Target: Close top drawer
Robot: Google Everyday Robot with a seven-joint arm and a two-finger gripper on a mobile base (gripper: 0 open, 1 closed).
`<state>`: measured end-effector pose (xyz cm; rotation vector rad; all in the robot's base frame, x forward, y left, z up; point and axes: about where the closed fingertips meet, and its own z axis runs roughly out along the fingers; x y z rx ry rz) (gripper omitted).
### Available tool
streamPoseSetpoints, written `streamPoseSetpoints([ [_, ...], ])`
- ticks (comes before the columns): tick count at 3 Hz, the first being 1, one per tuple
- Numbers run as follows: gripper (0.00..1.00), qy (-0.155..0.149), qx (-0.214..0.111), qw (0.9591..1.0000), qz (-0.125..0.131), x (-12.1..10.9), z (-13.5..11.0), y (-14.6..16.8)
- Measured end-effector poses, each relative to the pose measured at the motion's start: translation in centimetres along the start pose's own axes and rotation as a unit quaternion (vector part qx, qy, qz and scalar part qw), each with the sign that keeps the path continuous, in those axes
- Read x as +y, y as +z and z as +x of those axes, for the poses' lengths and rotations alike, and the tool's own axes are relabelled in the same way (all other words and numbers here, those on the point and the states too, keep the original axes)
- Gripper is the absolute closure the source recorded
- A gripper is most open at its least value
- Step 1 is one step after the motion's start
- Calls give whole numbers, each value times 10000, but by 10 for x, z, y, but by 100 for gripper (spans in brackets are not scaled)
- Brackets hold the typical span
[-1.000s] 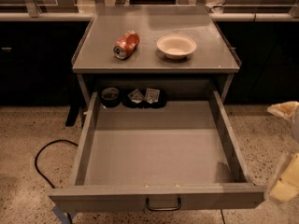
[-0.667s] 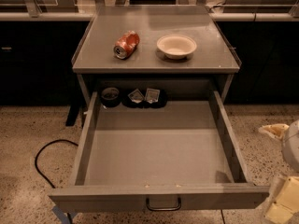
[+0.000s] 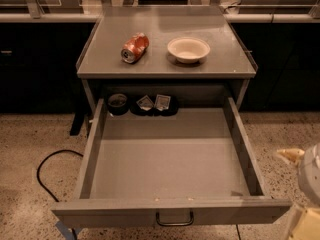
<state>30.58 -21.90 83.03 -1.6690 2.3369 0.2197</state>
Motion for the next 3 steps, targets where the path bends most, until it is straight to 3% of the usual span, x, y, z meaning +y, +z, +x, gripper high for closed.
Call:
streamPoseSetpoints([
  [1, 0, -136, -28, 9987, -480, 49, 11, 33],
  [2, 0, -345, -91, 9950, -934, 90, 17, 59],
  [3, 0, -596, -247, 9890, -1331, 115, 13, 90],
])
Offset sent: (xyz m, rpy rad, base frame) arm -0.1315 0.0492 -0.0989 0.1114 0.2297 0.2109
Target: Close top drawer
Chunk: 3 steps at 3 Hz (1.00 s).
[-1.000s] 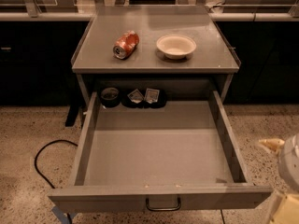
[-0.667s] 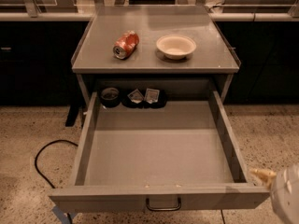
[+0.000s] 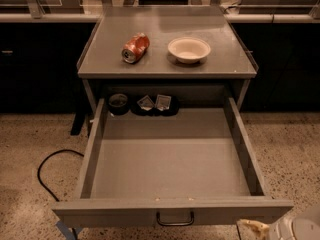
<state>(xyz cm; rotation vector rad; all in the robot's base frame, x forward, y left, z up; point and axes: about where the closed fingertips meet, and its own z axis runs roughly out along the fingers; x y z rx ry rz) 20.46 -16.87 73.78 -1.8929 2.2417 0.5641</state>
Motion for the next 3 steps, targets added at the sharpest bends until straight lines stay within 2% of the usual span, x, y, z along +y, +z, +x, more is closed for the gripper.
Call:
streamPoseSetpoints([
  [1, 0, -304, -115, 9987, -389, -2, -17, 33],
  [3, 0, -679, -154, 9936, -885, -9, -47, 76],
])
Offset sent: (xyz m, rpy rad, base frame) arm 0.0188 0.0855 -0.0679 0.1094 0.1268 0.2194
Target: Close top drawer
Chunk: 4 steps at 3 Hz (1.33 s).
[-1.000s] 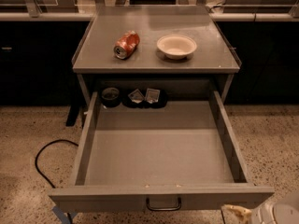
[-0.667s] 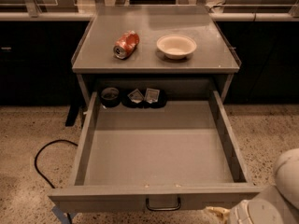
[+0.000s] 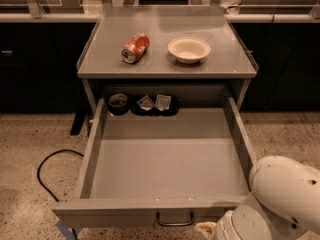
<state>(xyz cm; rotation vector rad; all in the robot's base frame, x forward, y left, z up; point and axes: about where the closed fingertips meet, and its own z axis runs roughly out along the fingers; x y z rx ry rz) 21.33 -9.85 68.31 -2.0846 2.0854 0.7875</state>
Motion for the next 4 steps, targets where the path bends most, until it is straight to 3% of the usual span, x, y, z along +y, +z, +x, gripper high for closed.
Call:
streamPoseSetpoints([
  [2, 0, 105, -77, 9999, 58, -9, 12, -3],
  [4, 0, 343, -224, 9991, 72, -53, 38, -3],
])
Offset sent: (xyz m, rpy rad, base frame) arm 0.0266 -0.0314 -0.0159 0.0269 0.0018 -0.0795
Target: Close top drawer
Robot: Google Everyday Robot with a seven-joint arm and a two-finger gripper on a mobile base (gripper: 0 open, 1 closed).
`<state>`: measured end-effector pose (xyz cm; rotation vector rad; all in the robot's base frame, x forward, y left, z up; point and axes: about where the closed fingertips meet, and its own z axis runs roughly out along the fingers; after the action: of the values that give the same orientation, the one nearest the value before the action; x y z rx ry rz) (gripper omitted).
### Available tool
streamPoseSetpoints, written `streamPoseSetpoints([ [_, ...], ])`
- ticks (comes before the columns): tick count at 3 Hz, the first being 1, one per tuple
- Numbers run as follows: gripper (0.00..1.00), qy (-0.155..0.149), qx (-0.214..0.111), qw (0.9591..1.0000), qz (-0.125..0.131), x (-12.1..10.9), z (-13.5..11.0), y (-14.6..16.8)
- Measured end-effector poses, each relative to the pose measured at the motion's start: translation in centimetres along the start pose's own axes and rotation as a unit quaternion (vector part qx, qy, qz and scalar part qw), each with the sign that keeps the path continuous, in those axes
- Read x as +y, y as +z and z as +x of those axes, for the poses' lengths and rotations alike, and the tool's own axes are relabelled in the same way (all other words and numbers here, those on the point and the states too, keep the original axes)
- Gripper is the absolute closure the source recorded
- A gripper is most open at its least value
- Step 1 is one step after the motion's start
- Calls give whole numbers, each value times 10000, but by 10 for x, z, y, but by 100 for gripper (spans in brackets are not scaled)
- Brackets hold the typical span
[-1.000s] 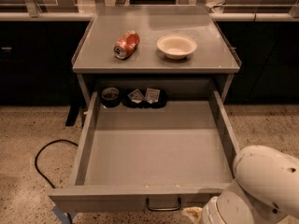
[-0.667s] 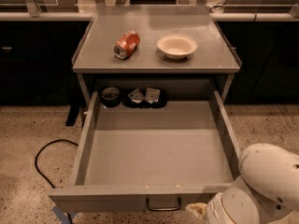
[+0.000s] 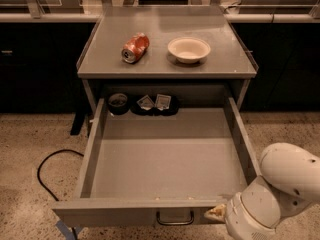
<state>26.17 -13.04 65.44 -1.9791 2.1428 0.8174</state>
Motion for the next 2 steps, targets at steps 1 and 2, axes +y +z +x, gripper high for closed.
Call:
streamPoseSetpoints([
  [1, 0, 23, 25, 10000, -37, -18, 1, 1],
  [2, 0, -93, 167, 9998, -77, -66, -27, -13],
])
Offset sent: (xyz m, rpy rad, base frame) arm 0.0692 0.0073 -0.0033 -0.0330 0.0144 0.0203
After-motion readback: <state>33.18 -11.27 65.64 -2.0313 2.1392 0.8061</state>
